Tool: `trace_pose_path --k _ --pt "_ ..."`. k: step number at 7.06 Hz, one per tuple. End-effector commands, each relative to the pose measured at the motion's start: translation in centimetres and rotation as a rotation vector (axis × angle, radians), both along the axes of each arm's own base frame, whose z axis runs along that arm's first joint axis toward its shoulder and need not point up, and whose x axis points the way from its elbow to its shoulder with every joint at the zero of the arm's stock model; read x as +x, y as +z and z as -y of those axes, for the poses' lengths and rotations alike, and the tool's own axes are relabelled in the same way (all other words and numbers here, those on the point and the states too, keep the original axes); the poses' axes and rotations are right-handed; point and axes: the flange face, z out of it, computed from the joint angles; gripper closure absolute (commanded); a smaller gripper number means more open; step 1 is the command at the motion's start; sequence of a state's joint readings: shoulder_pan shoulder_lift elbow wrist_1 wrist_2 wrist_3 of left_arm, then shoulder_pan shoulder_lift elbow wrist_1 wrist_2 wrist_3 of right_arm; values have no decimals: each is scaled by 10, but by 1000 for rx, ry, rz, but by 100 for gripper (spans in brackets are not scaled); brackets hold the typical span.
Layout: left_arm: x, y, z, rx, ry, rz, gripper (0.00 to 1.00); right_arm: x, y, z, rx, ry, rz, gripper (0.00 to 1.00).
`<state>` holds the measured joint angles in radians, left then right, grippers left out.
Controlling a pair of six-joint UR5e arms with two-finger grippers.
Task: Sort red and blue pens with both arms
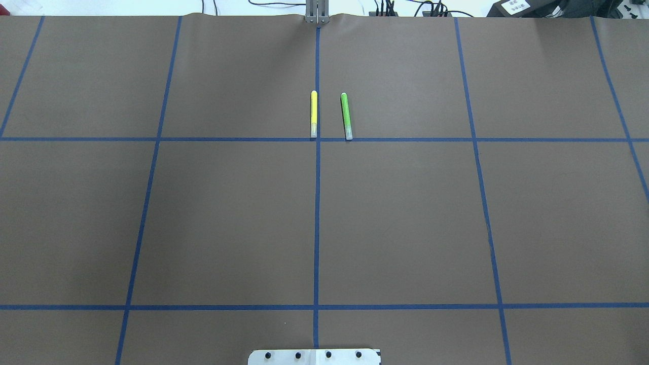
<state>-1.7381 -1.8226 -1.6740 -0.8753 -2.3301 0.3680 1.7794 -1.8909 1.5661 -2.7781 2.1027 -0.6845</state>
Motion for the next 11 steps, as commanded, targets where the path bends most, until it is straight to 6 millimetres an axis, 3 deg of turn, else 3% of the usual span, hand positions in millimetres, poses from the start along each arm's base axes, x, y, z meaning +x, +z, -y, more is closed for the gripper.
trace_pose_path --k 1,5,7,8,9,11 --pt "1 -5 -7 14 -1 1 0 -3 11 -7 -37 16 7 100" --pt "1 -7 -8 15 -2 1 0 -7 36 -22 -109 28 20 100" --pt "0 -12 -9 26 -3 4 0 -9 39 -21 -116 46 18 100" --pt "2 -5 -13 18 -1 1 0 -10 41 -22 -127 57 20 99" --pt "2 -4 -14 17 -1 1 0 -11 41 -20 -126 69 18 81" --pt "1 -8 -15 30 2 2 0 -8 38 -5 -154 81 -38 25"
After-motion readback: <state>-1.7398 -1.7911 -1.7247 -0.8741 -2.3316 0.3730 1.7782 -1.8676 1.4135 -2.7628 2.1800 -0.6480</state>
